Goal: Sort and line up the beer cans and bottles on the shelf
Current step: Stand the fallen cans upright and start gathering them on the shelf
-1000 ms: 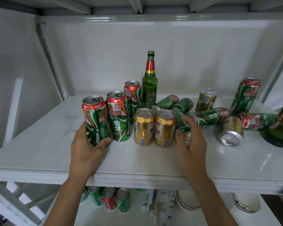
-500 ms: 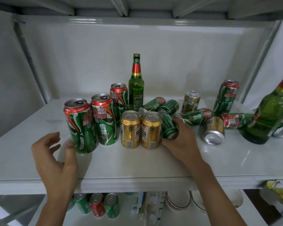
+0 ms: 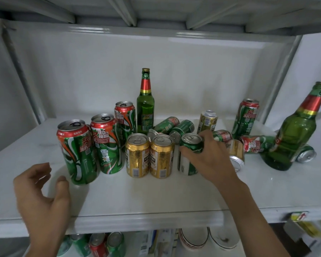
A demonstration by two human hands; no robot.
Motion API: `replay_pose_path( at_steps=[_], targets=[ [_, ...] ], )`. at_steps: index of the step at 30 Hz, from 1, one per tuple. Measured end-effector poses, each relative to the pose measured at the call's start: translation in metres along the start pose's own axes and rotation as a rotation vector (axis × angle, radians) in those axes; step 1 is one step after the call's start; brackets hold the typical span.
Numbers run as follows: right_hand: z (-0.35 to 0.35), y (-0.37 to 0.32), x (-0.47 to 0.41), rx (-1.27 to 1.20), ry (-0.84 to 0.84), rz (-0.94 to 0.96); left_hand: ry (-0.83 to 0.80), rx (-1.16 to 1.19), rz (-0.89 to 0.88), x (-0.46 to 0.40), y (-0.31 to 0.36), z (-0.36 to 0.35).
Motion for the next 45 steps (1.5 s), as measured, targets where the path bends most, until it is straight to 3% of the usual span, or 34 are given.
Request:
replay_pose_path(
  at_steps=[8,10,13,15,17,21,24,27,30,39,45],
  targets=[
    [-0.015,0.008,0.003,-0.17,-0.068,0.016,-0.084,-0.099,-0.04,0.003,0.008,-0.008],
    [0.003,0.026,0.005,-0.227,0.065,-0.027,-0.119,-0.137,-0.141,0.006,0.024,-0.013],
    [0.058,0.072,0.006,-0.051,0.43,-0.168,-0.186,-0.201,-0.272,0.013,0.039,-0.023],
    [0.077,0.095,-0.001,0.078,0.464,-0.233,-0.211,-0.257,-0.305,0.017,0.043,-0.027],
    [0.079,0.115,-0.013,0.131,0.355,-0.325,-0.208,-0.296,-0.337,0.018,0.051,-0.028],
    [0.05,0.146,-0.032,0.246,-0.046,-0.489,-0.239,-0.391,-0.506,0.027,0.065,-0.035],
    [0.036,0.148,-0.035,0.131,-0.143,-0.509,-0.448,-0.39,-0.668,0.055,0.074,-0.076],
    [0.033,0.146,-0.032,0.068,-0.186,-0.516,-0.642,-0.367,-0.705,0.072,0.085,-0.118],
    [0.036,0.137,-0.026,0.039,-0.152,-0.458,-0.658,-0.375,-0.727,0.061,0.099,-0.143],
    [0.05,0.106,0.012,-0.217,0.197,-0.126,-0.671,-0.461,-0.675,0.045,0.083,-0.166],
    [0.048,0.094,0.033,-0.331,0.188,-0.039,-0.667,-0.381,-0.632,0.046,0.078,-0.168]
  ],
)
Point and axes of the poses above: each hand's wrist, its own x-axis away from the middle knuckle, its own z-axis out of the back of the hand, y = z × x, the point moved 8 cm from there along -x, towards the middle knuckle, and after that the axes turned 6 degrees about x, right-handed, at the moved point
